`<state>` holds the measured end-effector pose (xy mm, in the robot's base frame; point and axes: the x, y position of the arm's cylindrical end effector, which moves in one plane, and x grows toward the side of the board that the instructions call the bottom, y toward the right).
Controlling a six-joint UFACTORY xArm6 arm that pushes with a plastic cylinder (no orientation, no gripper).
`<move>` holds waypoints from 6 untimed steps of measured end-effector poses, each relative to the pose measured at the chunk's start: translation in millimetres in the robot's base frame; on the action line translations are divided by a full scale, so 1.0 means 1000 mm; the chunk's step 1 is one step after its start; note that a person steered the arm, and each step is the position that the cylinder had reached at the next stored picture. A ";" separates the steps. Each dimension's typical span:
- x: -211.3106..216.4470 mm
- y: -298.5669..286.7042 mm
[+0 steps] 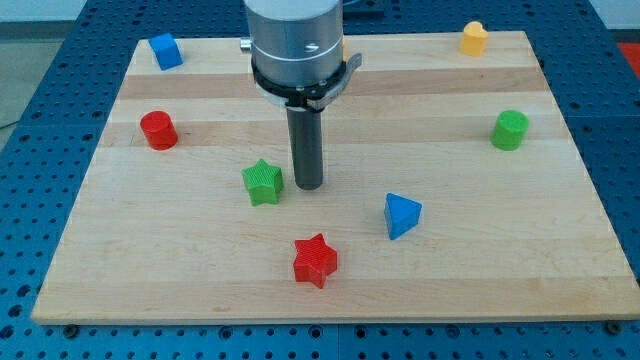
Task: Push the green star to the bottom left
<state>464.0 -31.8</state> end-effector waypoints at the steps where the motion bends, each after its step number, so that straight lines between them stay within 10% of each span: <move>1: 0.018 -0.082; 2: 0.064 -0.172; 6: 0.014 -0.196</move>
<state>478.2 -228.0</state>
